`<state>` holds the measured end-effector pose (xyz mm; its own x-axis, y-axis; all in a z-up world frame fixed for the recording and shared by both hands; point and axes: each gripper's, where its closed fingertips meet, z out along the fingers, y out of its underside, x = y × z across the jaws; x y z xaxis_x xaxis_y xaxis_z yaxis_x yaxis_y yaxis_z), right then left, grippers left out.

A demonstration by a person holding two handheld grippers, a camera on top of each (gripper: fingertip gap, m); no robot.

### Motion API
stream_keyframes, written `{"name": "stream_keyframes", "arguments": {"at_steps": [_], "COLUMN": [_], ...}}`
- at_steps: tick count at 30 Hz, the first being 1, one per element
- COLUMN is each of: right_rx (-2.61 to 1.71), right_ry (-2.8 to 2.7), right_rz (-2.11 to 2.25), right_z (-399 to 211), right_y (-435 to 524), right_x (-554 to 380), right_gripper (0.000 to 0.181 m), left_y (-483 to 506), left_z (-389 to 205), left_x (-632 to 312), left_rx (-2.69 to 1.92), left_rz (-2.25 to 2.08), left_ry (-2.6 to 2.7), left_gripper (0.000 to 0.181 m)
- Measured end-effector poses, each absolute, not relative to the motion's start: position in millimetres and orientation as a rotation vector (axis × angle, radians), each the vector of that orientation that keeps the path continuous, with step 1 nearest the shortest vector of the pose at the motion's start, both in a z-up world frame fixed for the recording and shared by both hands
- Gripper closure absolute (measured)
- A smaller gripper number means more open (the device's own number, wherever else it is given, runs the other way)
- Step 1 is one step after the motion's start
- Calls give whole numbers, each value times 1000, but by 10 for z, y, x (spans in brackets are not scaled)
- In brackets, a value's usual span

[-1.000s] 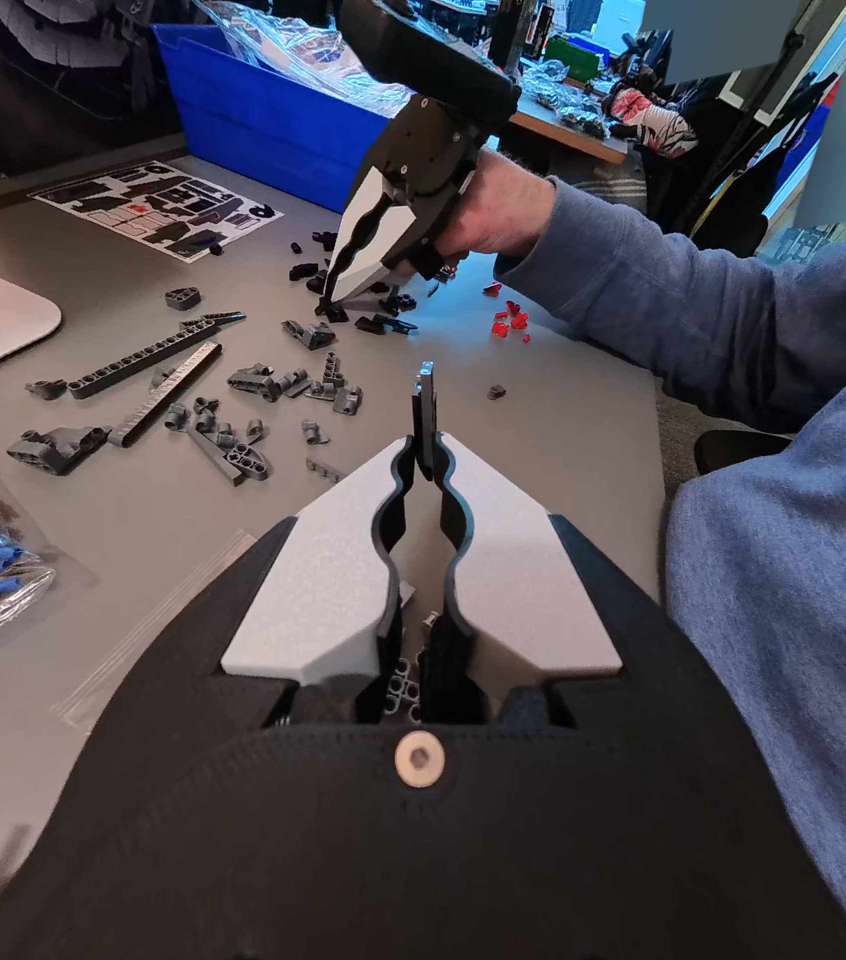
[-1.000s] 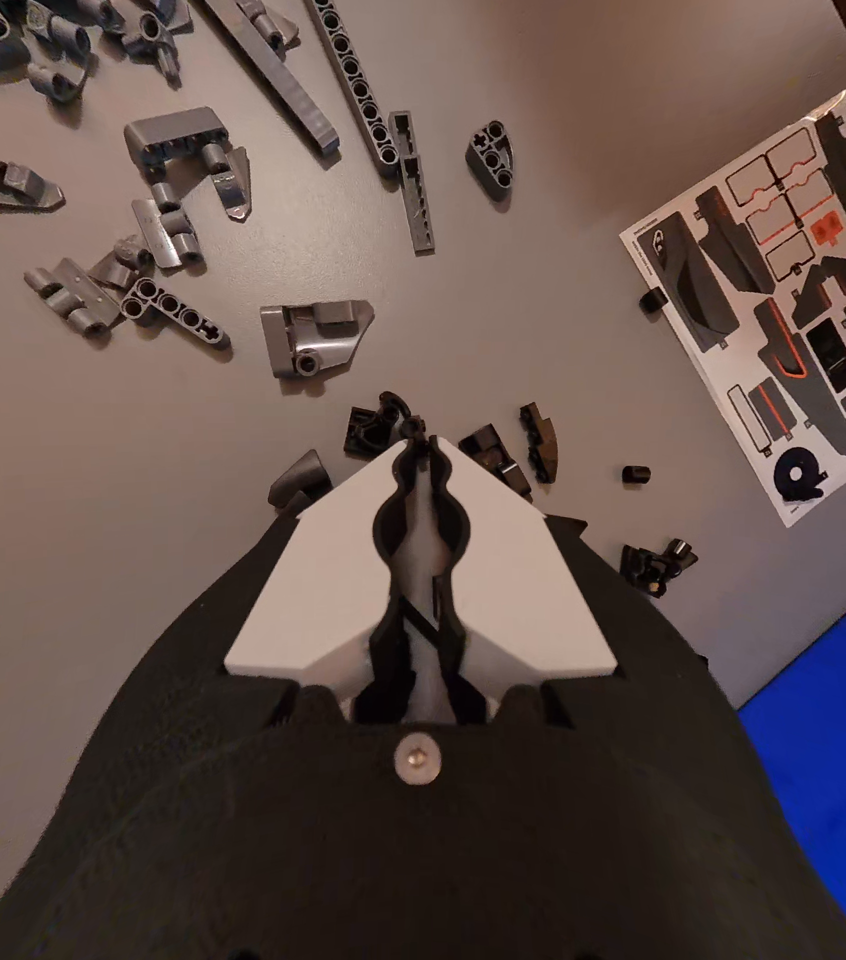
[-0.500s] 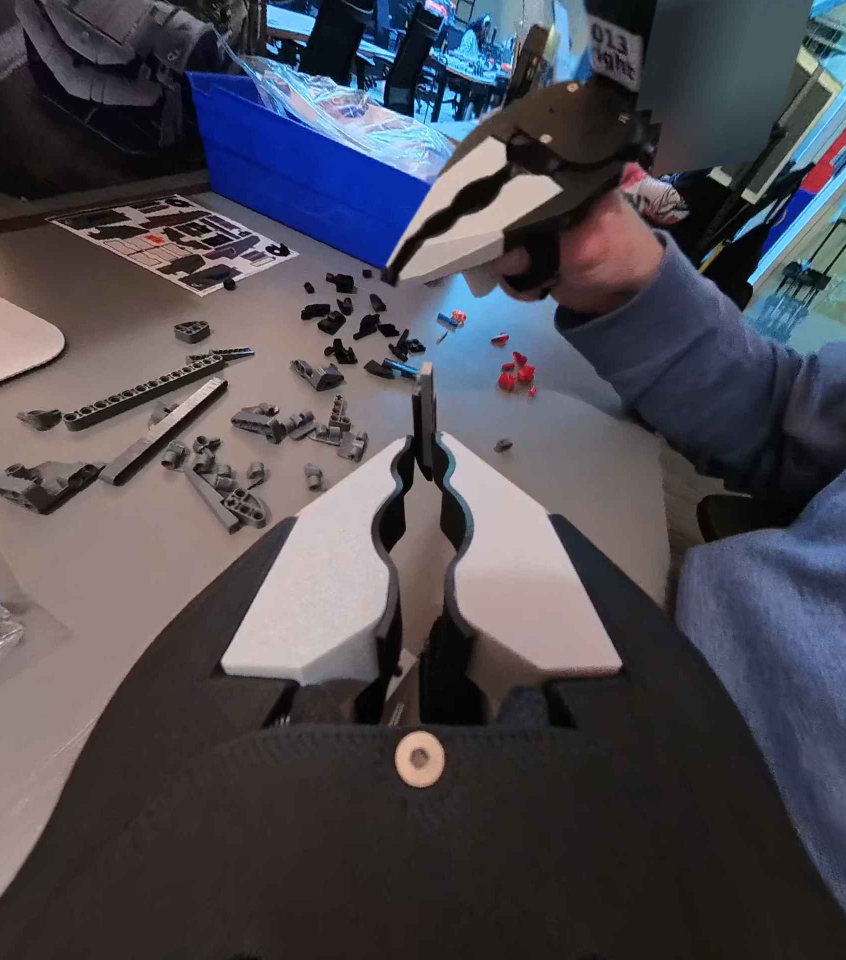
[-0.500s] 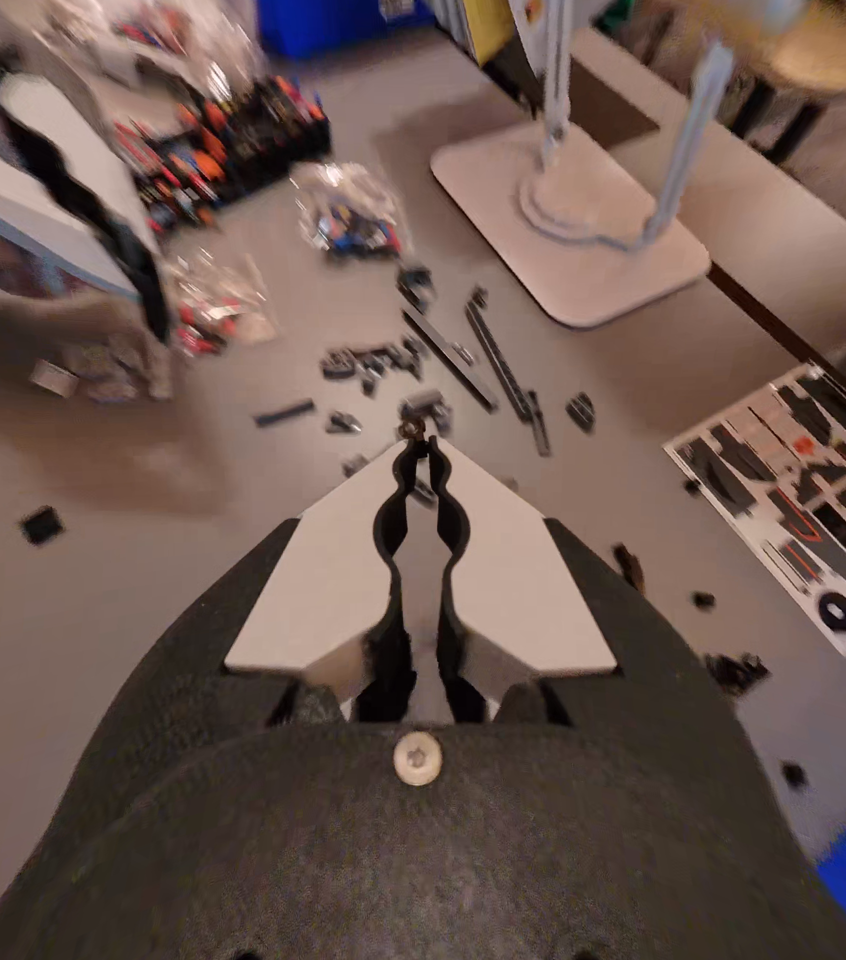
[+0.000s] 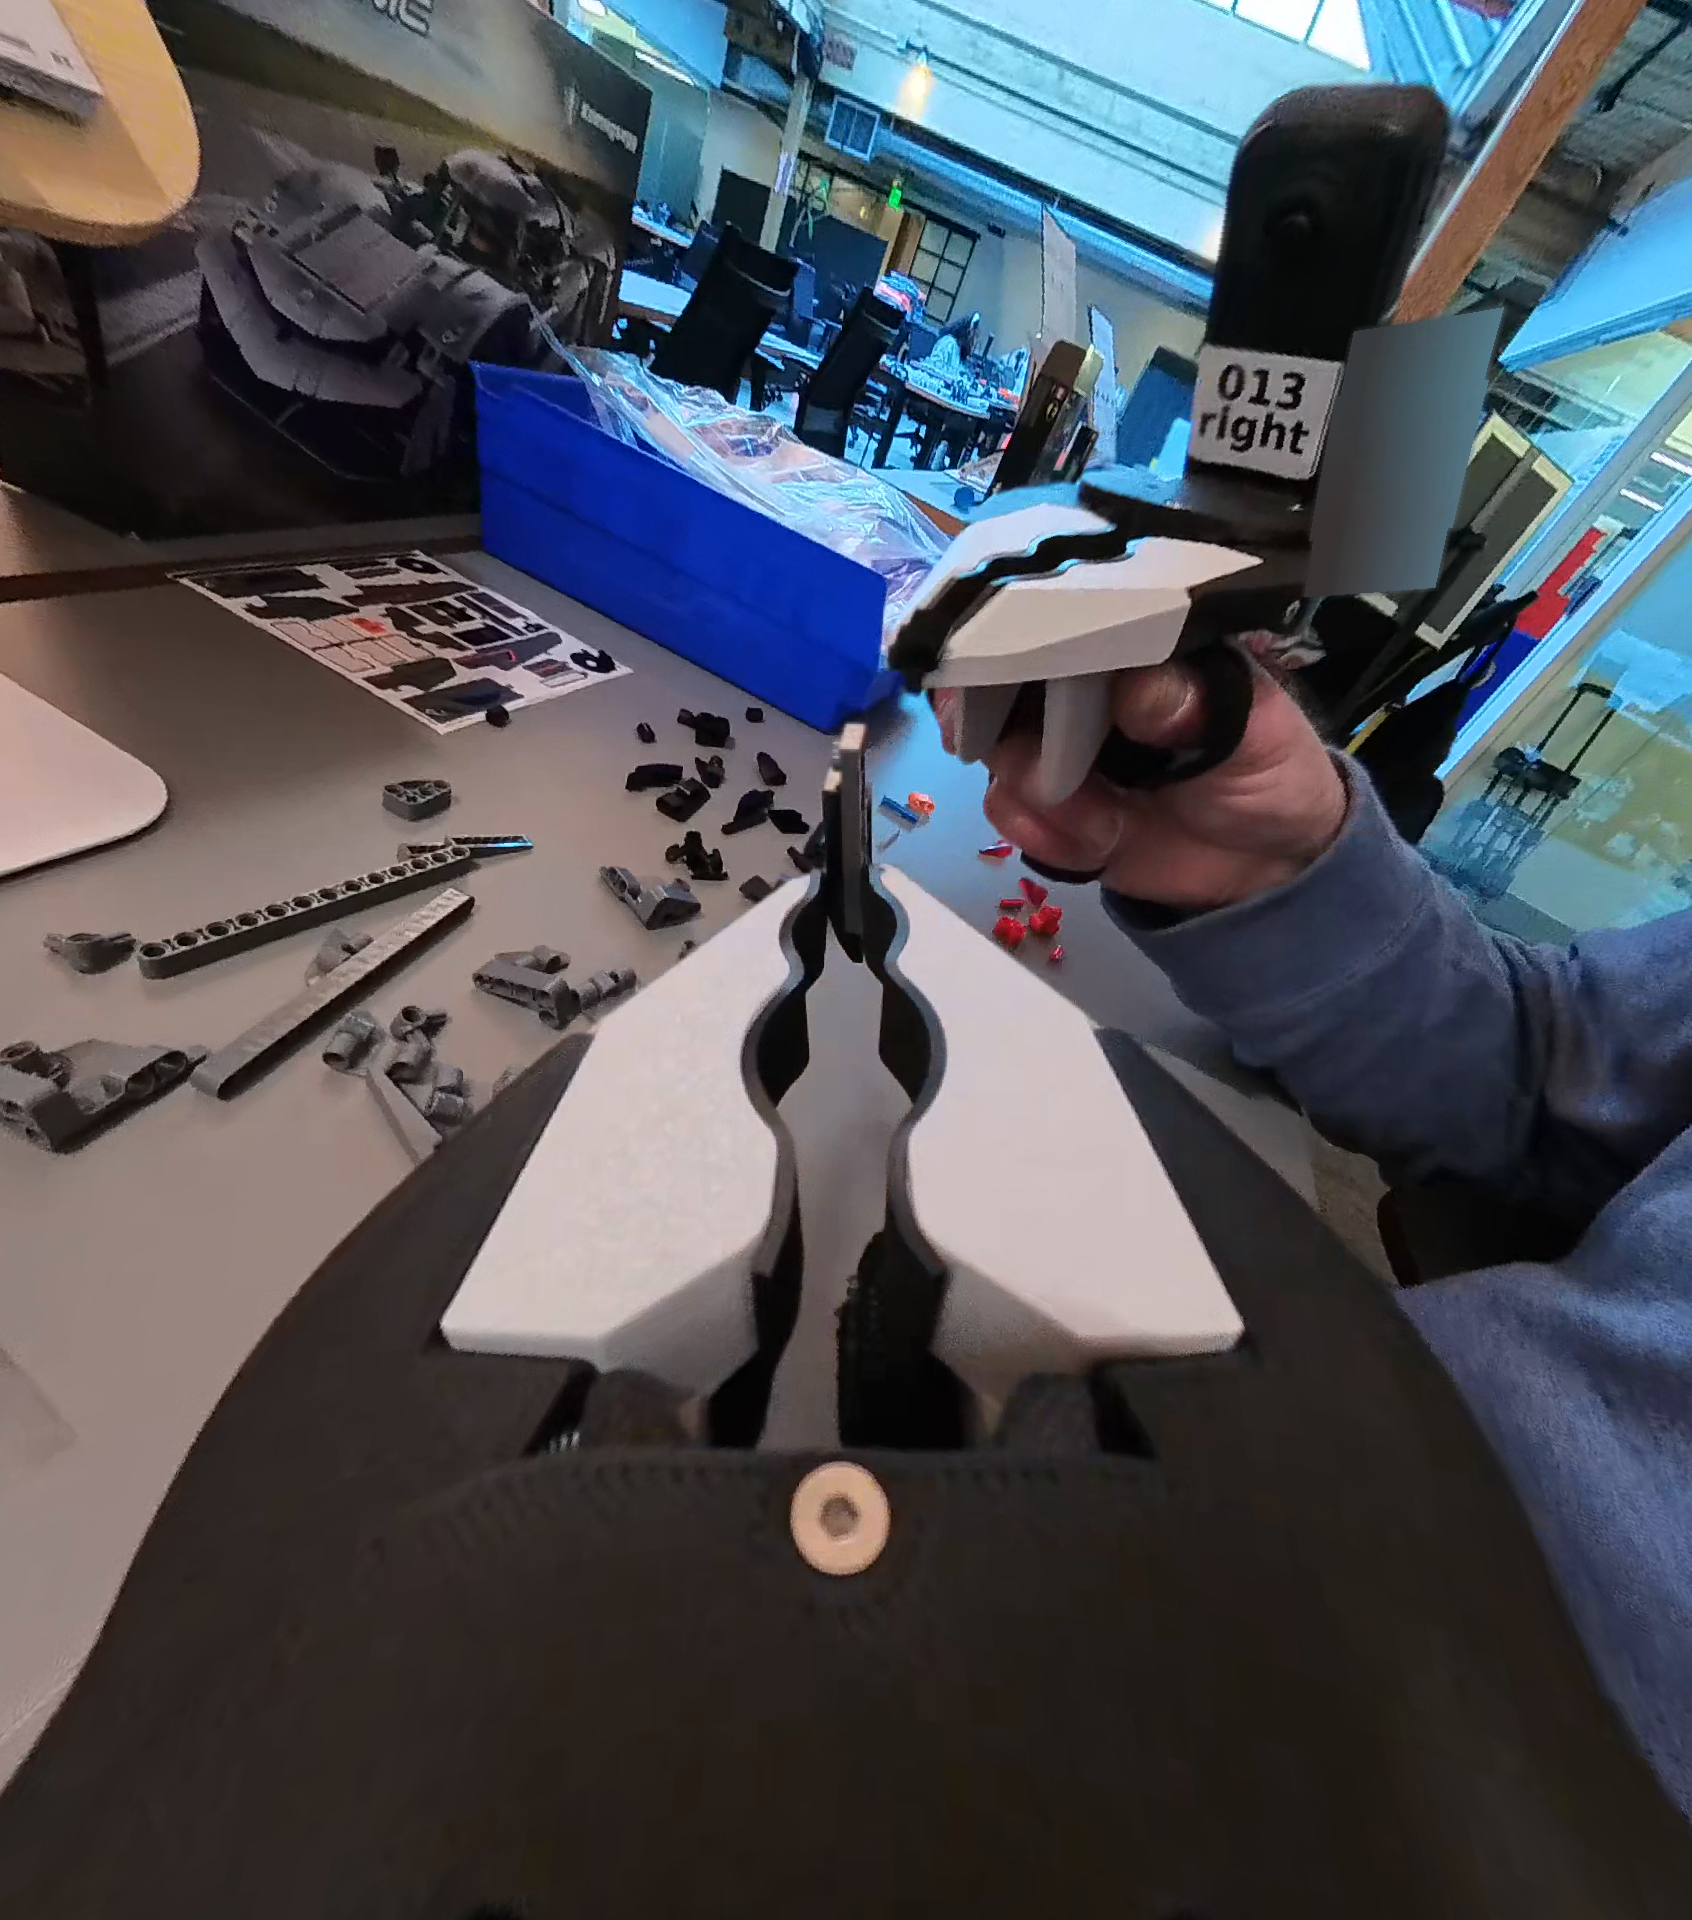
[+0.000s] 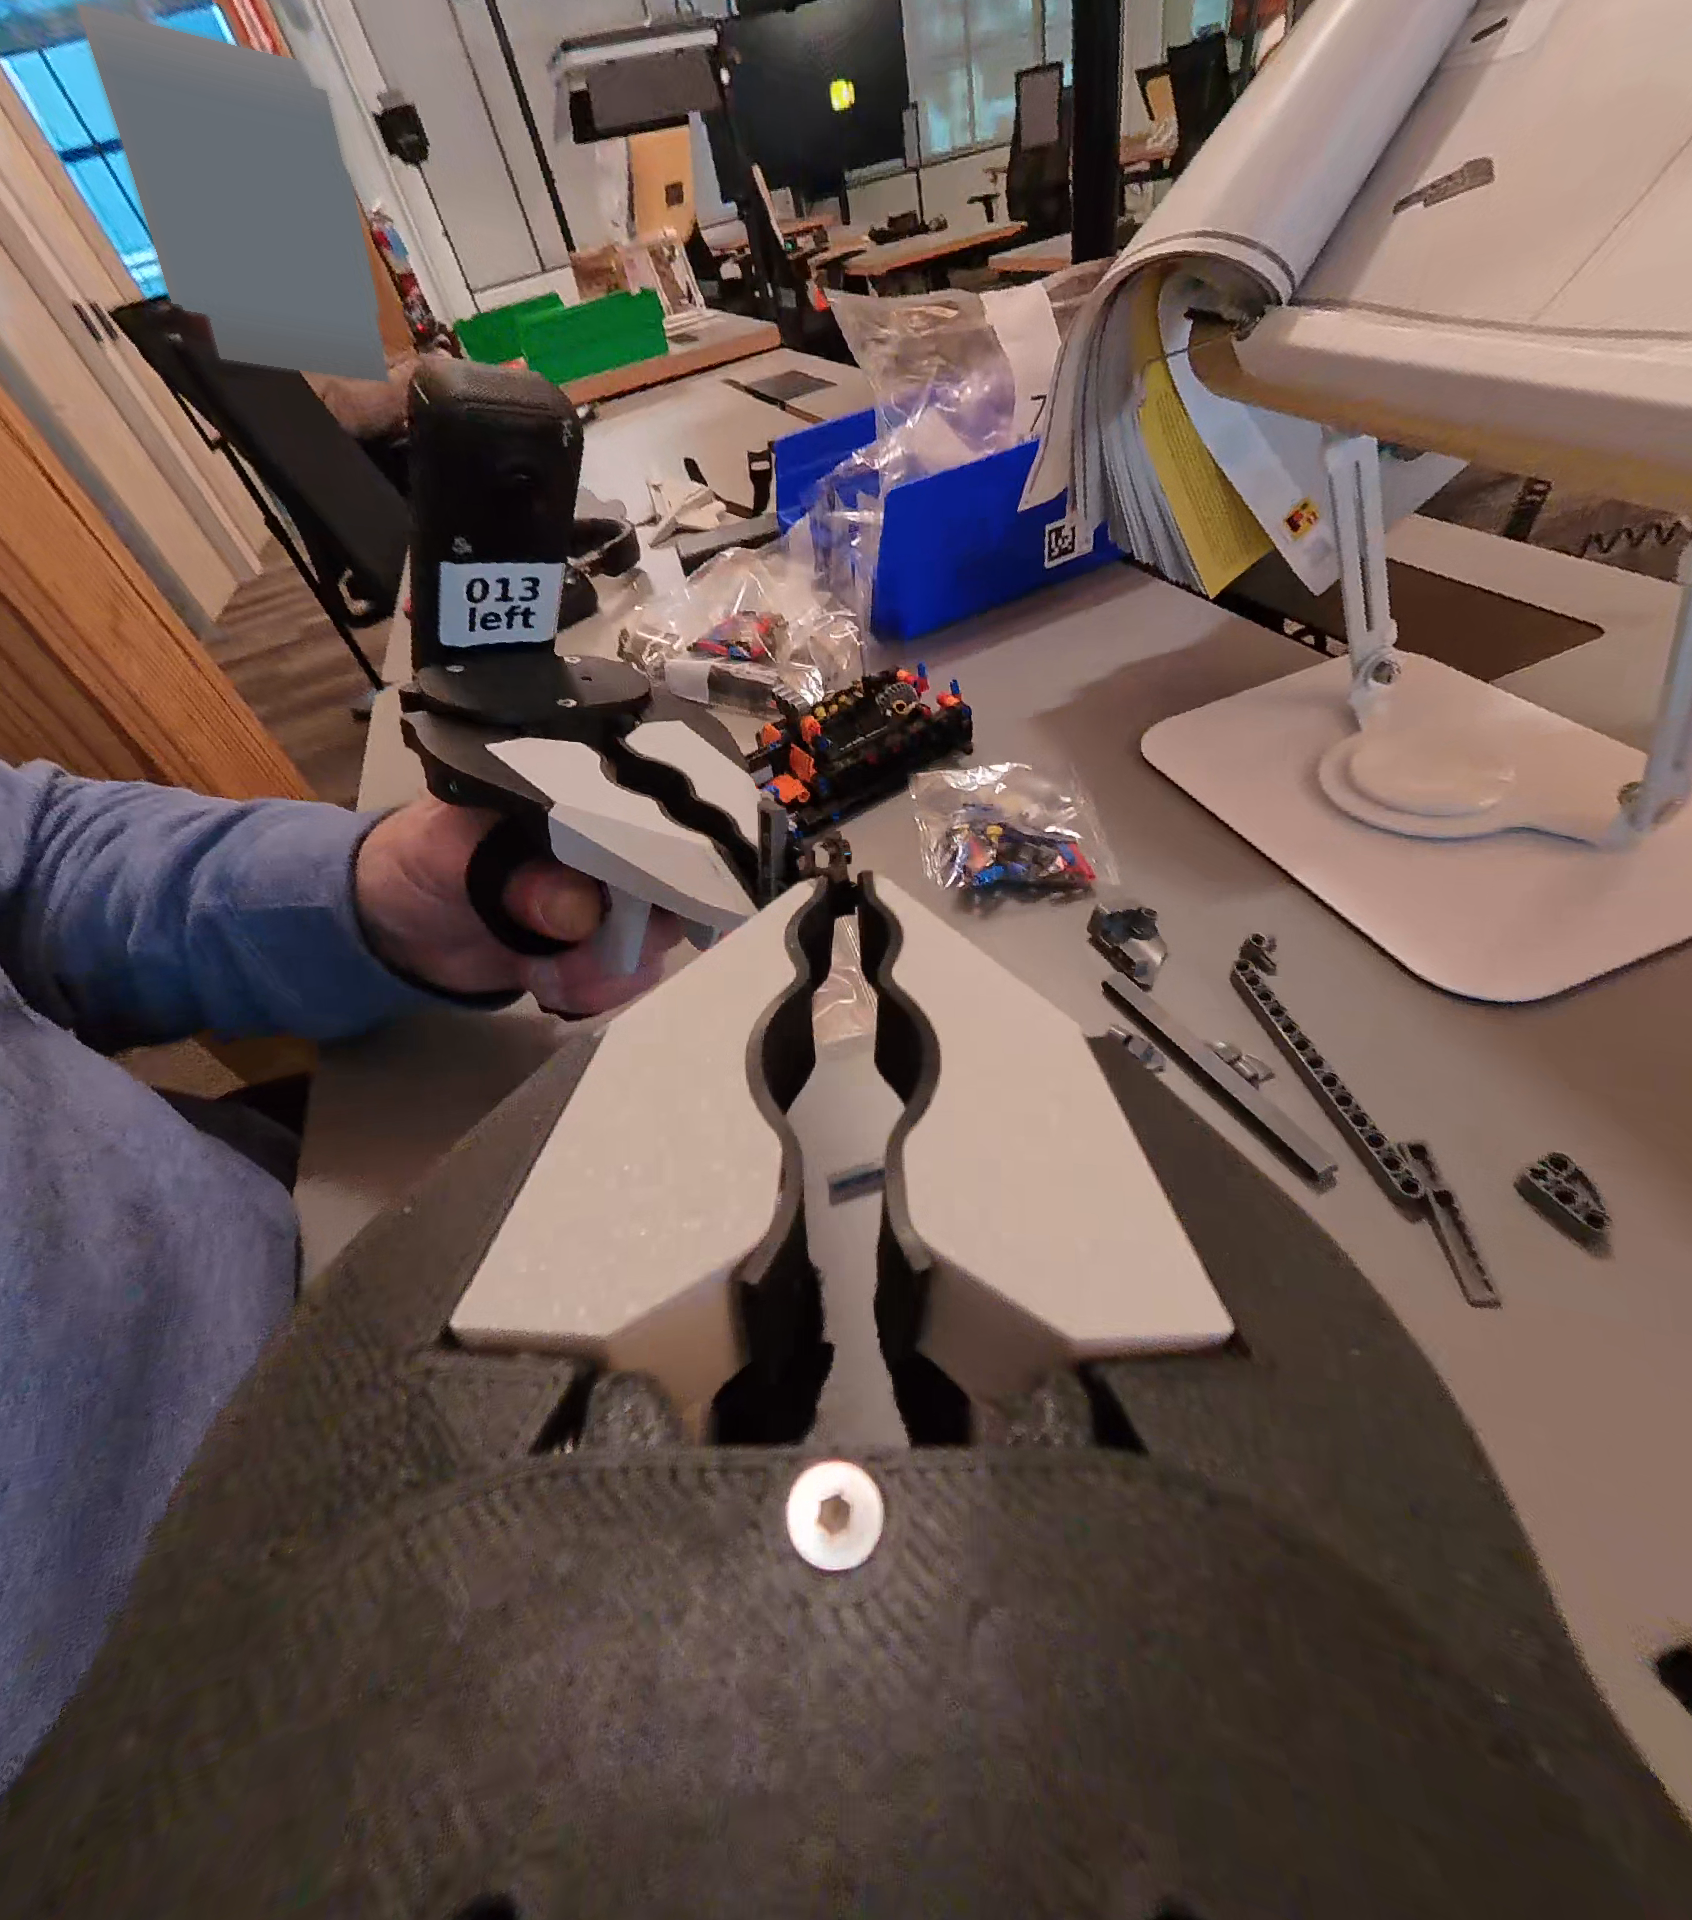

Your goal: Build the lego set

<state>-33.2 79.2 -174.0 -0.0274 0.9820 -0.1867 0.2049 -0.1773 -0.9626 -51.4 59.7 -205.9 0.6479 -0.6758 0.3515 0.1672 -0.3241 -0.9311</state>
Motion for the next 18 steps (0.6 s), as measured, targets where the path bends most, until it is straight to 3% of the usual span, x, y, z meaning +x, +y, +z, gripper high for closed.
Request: {"name": "stream_keyframes", "arguments": {"at_steps": [18], "right_rx": [-1450], "right_ry": [-1175], "right_rz": [1554], "right_z": [-1658], "right_y": [748], "right_x": [-477], "right_gripper": [181], "left_y": [693], "left_z": [-1906], "left_x": [-459], "left_rx": [-1638], "left_rz": [-835], "left_ry": [409], "left_gripper": [177]}}
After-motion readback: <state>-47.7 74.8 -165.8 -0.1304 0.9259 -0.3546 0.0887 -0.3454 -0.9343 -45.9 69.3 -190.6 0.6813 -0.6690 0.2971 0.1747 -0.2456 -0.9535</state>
